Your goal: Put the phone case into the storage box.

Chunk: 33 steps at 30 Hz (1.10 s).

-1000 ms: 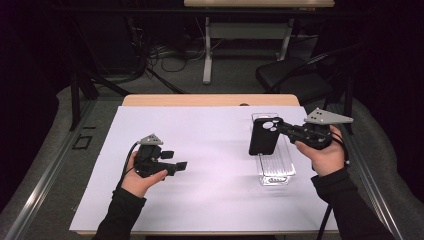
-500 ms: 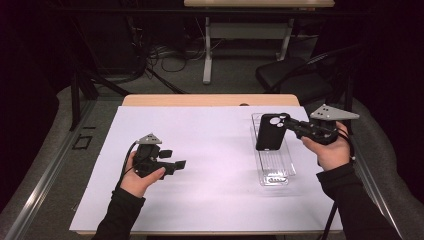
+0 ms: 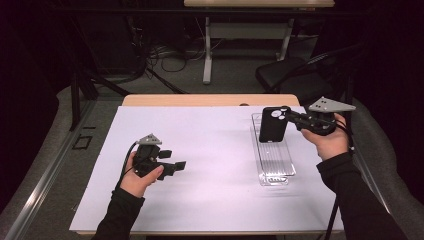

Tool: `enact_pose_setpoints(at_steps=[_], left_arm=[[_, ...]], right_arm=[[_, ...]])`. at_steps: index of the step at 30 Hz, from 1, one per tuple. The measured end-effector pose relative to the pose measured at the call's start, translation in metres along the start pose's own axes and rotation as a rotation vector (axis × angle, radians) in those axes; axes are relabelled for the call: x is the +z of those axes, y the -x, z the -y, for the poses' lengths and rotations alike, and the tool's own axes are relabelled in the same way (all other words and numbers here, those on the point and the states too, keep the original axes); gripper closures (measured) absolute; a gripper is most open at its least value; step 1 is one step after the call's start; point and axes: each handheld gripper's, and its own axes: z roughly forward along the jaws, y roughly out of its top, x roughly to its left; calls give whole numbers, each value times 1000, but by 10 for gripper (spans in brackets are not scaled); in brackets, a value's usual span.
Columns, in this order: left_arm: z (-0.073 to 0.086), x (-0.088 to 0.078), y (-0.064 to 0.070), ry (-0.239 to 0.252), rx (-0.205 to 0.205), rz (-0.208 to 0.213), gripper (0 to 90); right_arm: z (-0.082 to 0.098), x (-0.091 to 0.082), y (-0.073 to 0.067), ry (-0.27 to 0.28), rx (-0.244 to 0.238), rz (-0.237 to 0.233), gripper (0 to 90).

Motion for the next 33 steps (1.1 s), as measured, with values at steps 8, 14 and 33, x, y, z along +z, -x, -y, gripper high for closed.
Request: enact_pose_setpoints(at_steps=[8,14,33], left_arm=[[0,1,-1,4,-5,-3,233],[1,0,-3,12,-16,-7,222],[2,1,-5,12,-14,-3,177]], right_arm=[[1,12,10,7,-18,7,849],[5,21,19,14,-16,16,848],[13,52,31,32,-40,22,849]])
